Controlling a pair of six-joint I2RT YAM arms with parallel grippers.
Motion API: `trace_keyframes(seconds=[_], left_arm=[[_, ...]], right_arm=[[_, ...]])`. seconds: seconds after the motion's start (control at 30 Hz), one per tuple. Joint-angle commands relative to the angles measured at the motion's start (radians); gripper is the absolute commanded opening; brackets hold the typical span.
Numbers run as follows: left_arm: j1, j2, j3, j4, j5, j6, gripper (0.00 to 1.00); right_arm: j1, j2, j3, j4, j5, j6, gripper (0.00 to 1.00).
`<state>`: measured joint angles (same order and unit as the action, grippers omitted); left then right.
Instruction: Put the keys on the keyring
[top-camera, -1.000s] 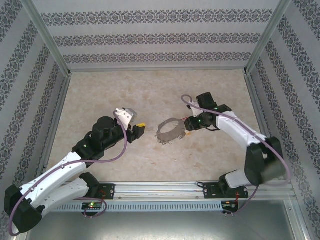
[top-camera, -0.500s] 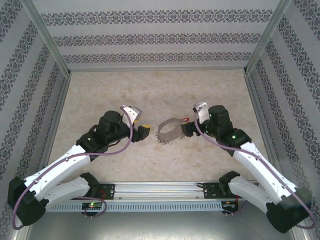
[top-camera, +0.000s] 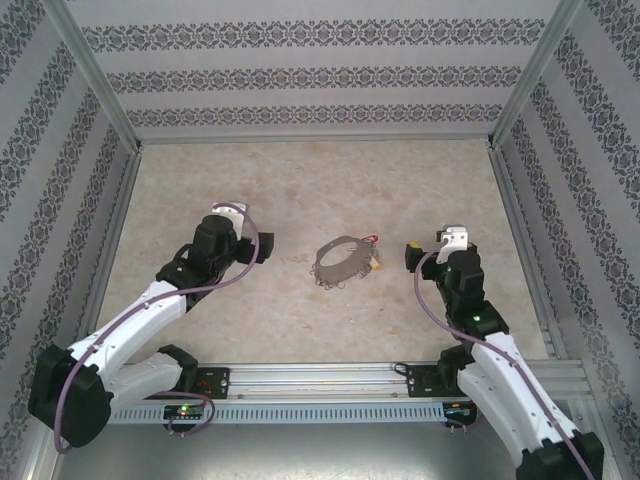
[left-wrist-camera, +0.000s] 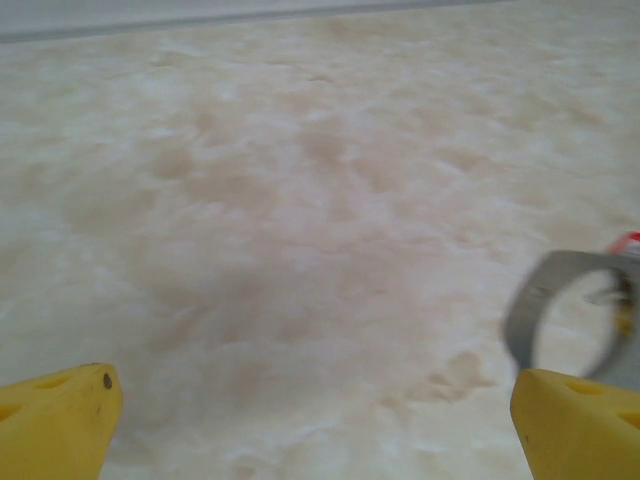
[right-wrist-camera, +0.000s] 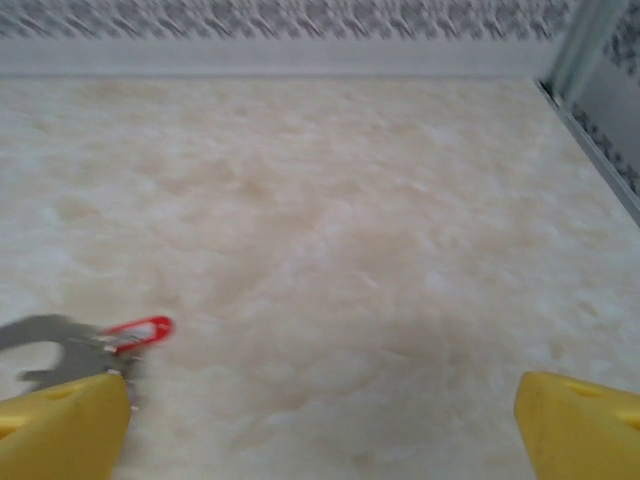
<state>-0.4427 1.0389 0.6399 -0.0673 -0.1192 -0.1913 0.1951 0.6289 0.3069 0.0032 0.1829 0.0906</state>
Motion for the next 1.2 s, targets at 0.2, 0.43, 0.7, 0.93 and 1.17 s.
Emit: trace_keyframes(seconds=[0.2, 0.43, 0.7, 0.93, 1.17], left_arm=[[0.173, 0.048, -0.177, 0.387, -0.301, 0.076, 1.00], [0.241, 0.220, -0.253, 0.788, -0.227, 0.204, 1.00], [0.279, 0.322, -0.204, 0.778, -0.226, 0.269, 1.00], [0.337, 0.481, -0.328, 1.108, -0.143, 0.228, 1.00], [0.387, 0.548, -0.337, 1.168, -0.041, 0.201, 1.00]], right_arm=[[-0.156, 0.295, -0.057, 0.494, -0.168, -0.094, 0.98], [-0.155, 0.640, 0.003, 0.790, -0.217, -0.117, 0.98], [-0.157, 0.866, 0.030, 0.926, -0.178, -0.100, 0.98], [-0.177, 0.882, 0.084, 0.878, -0.126, -0.058, 0.98], [-0.172, 0.882, 0.078, 0.889, -0.125, -0.064, 0.98]])
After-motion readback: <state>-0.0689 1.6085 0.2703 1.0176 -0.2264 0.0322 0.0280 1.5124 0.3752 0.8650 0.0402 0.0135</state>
